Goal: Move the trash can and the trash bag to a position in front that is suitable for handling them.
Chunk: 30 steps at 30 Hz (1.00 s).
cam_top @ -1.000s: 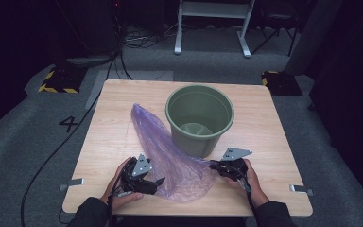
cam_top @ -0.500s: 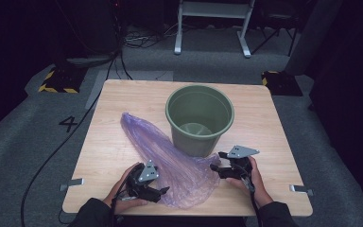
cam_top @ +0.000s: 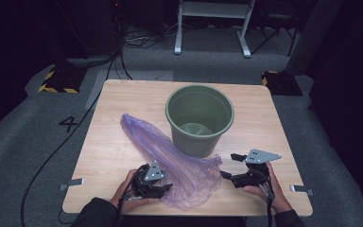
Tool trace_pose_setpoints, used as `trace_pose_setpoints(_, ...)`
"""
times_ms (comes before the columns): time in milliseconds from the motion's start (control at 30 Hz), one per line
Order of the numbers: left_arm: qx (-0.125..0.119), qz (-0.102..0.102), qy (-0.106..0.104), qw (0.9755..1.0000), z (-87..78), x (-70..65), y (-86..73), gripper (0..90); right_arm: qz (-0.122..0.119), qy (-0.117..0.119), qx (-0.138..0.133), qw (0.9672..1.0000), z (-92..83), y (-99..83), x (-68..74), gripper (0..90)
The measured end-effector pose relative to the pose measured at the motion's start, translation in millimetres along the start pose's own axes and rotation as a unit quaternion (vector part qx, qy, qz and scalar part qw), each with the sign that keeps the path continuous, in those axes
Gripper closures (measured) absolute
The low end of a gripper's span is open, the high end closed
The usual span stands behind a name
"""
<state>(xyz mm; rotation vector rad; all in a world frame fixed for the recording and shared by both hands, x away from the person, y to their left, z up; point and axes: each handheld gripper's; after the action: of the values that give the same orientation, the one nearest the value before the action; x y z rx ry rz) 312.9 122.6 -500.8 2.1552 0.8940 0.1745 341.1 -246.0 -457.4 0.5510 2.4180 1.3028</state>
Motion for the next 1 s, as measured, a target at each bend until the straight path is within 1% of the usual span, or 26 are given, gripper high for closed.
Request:
trace_pose_setpoints(33, -0.003, -0.003, 0.001, 1.0000, 2.7, -1.0, 1.6, 43.9, 0.006, 0.000, -0.005, 1.0000, -1.4, 2.3, 2.0, 18.2)
trace_pose_setpoints(67, -0.005, -0.004, 0.004, 1.0000, 4.4, -1.8, 2.8, 43.9, 0.005, 0.002, -0.008, 1.0000, -1.8, 6.0, 6.3, 18.0)
trace_pose_setpoints(100, -0.006, -0.005, 0.006, 1.0000, 6.9, -3.0, 4.6, 43.8, 0.002, 0.003, -0.009, 1.0000, -1.5, 8.3, 9.6, 17.7)
trace_pose_setpoints(167, -0.009, -0.009, 0.009, 0.9999, 12.3, -5.3, 8.4, 43.2, -0.014, 0.006, -0.004, 0.9999, 1.8, 13.1, 18.7, 17.5)
trace_pose_setpoints(200, -0.010, -0.008, 0.010, 0.9999, 13.9, -5.8, 9.9, 43.1, -0.016, 0.016, -0.003, 0.9997, 5.7, 14.6, 24.0, 17.5)
trace_pose_setpoints(233, -0.011, -0.012, 0.012, 0.9998, 16.1, -6.4, 11.8, 43.0, -0.017, 0.020, 0.001, 0.9996, 9.0, 15.1, 27.3, 17.8)
trace_pose_setpoints(267, -0.011, -0.014, 0.015, 0.9997, 18.2, -7.2, 13.7, 42.8, -0.022, 0.022, 0.011, 0.9994, 14.2, 15.5, 32.4, 18.6)
trace_pose_setpoints(333, -0.012, -0.019, 0.019, 0.9996, 22.6, -8.9, 17.6, 42.1, -0.029, 0.035, 0.025, 0.9986, 25.5, 14.5, 41.5, 19.5)
trace_pose_setpoints(400, -0.012, -0.020, 0.023, 0.9995, 26.8, -11.3, 21.2, 41.2, -0.038, 0.047, 0.044, 0.9972, 37.3, 13.1, 49.9, 19.7)
trace_pose_setpoints(467, -0.013, -0.021, 0.024, 0.9994, 30.2, -13.7, 23.8, 40.9, -0.045, 0.050, 0.064, 0.9957, 49.9, 10.7, 57.0, 20.2)
trace_pose_setpoints(533, -0.012, -0.023, 0.025, 0.9994, 32.8, -15.2, 26.2, 40.1, -0.051, 0.048, 0.077, 0.9946, 57.6, 9.1, 60.2, 21.5)
trace_pose_setpoints(567, -0.012, -0.024, 0.025, 0.9993, 34.1, -15.9, 27.2, 39.6, -0.049, 0.049, 0.078, 0.9945, 61.1, 8.0, 60.7, 23.2)
trace_pose_setpoints(600, -0.011, -0.024, 0.026, 0.9993, 35.1, -16.6, 28.0, 38.7, -0.049, 0.049, 0.081, 0.9943, 64.1, 6.9, 60.9, 27.7)
trace_pose_setpoints(633, -0.010, -0.023, 0.025, 0.9994, 36.3, -17.3, 29.0, 37.7, -0.052, 0.045, 0.084, 0.9941, 66.7, 5.7, 61.0, 36.7)
trace_pose_setpoints(667, -0.009, -0.024, 0.025, 0.9994, 36.5, -17.7, 29.3, 36.8, -0.054, 0.043, 0.084, 0.9941, 69.7, 3.7, 60.1, 43.6)
trace_pose_setpoints(767, -0.004, -0.020, 0.021, 0.9996, 37.0, -18.2, 29.7, 33.4, -0.060, 0.037, 0.082, 0.9942, 72.2, 1.4, 57.3, 60.1)
trace_pose_setpoints(800, -0.002, -0.017, 0.014, 0.9998, 37.3, -18.2, 29.7, 30.4, -0.059, 0.035, 0.082, 0.9943, 72.2, 1.6, 56.4, 64.7)
trace_pose_setpoints(867, -0.001, -0.013, 0.004, 0.9999, 36.6, -18.6, 28.9, 19.9, -0.062, 0.028, 0.081, 0.9944, 71.9, 1.2, 53.8, 72.8)
trace_pose_setpoints(933, -0.006, -0.006, -0.001, 1.0000, 32.9, -18.6, 28.3, 18.6, -0.065, 0.020, 0.079, 0.9945, 71.3, -0.1, 50.6, 80.1)
trace_pose_setpoints(1000, -0.014, -0.005, -0.001, 0.9999, 26.7, -18.2, 28.6, 17.6, -0.063, 0.014, 0.080, 0.9947, 69.5, -1.8, 46.9, 84.5)
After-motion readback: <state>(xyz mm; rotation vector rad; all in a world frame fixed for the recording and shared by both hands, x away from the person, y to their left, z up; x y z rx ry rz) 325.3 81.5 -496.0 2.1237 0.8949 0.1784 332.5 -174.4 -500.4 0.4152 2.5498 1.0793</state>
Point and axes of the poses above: each handheld gripper's, and its own axes: z roughly forward along the jaws, y roughly out of its top, x roughly to its left, and after that the axes turned 12 degrees about -z, right-handed
